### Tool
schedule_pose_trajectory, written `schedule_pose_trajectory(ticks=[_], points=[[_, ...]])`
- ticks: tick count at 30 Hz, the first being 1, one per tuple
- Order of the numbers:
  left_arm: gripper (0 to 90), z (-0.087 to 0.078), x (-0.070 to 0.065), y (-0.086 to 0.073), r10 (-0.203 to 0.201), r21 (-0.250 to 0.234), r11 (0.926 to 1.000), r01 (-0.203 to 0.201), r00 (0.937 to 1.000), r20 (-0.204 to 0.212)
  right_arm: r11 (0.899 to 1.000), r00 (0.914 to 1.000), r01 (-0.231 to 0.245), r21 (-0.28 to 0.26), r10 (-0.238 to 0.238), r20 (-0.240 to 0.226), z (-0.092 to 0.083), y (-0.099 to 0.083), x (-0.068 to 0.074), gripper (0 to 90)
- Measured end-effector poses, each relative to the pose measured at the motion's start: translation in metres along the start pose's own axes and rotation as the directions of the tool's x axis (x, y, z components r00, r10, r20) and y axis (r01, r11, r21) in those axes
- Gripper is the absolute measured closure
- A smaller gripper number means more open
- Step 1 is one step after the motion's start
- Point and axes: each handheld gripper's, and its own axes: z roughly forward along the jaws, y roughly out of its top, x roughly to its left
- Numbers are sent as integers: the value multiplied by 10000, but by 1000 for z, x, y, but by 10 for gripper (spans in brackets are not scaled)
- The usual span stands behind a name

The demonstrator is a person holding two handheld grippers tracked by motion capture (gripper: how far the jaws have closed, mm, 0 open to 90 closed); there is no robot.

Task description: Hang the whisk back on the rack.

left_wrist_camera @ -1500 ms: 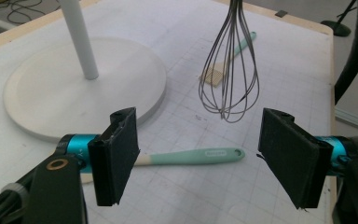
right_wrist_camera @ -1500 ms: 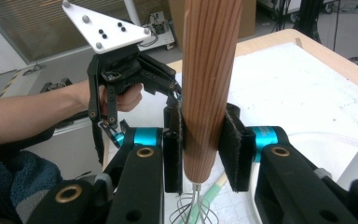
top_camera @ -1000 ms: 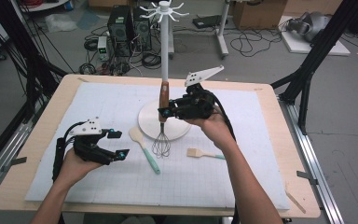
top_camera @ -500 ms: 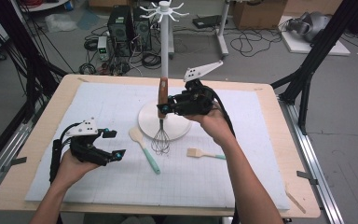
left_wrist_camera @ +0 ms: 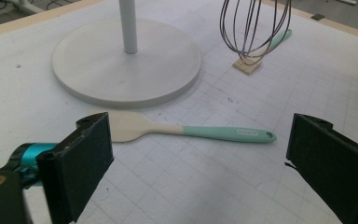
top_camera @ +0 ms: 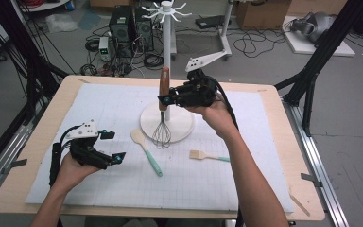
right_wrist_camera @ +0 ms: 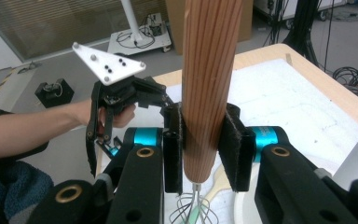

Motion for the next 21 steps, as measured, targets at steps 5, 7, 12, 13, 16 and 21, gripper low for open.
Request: schedule_pose_trajectory(ticks=[5,7,12,13,16,21], points=[[26,-1,3,-2,-42,45,10000,43,9998,-182,10000,10000,80,54,-80,19,0,12,-1,723],[22,-1,3,-3,-109,-2,9999,109,9998,-185,9999,10000,71,79,-72,36,-1,16,-2,723],[17,-1,5,-4,-140,-20,9999,139,9995,-275,9998,9998,202,-5,-202,44,-3,27,-4,722],[18,-1,5,-4,-160,-18,9999,159,9995,-262,9998,9998,206,-6,-206,87,-4,29,-5,723],[17,-1,5,-5,-144,-45,9999,143,9994,-304,9998,9997,198,35,-199,151,-5,37,-7,723],[18,-3,7,-5,-179,-94,9998,176,9991,-397,9997,9994,247,-25,-246,237,-9,48,-9,722]])
